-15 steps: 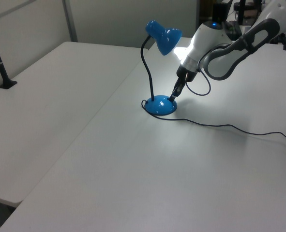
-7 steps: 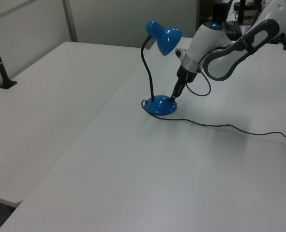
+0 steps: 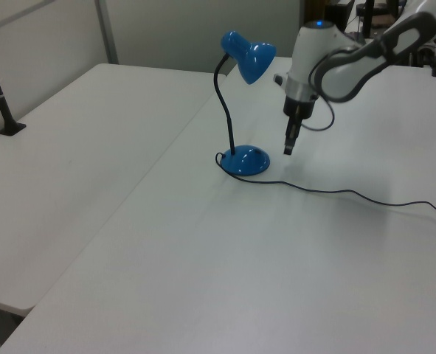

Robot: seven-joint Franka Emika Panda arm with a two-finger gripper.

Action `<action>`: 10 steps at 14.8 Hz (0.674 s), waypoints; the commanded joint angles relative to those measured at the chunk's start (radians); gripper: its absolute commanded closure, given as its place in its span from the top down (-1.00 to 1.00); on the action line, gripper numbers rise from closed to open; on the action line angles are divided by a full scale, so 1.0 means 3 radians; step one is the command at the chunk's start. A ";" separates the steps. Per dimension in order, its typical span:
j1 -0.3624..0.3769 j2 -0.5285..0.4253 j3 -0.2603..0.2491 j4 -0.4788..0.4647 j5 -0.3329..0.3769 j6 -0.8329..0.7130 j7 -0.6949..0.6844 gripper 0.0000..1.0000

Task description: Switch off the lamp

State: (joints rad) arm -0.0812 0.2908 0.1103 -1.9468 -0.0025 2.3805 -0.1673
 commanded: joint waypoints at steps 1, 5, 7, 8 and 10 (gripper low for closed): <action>-0.0072 -0.0447 0.0011 0.0025 -0.0038 -0.0810 0.0001 -0.15; -0.0108 -0.0789 0.0011 0.0276 -0.0033 -0.1644 -0.0056 1.00; -0.0103 -0.0989 0.0005 0.0368 -0.0018 -0.1997 -0.0031 1.00; -0.0103 -0.1081 0.0000 0.0424 0.0008 -0.2140 0.0015 1.00; -0.0082 -0.1219 -0.0010 0.0511 0.0029 -0.2218 0.0178 1.00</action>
State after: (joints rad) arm -0.1132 0.0018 0.1099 -1.8146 -0.0037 1.7777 -0.1679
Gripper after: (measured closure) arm 0.093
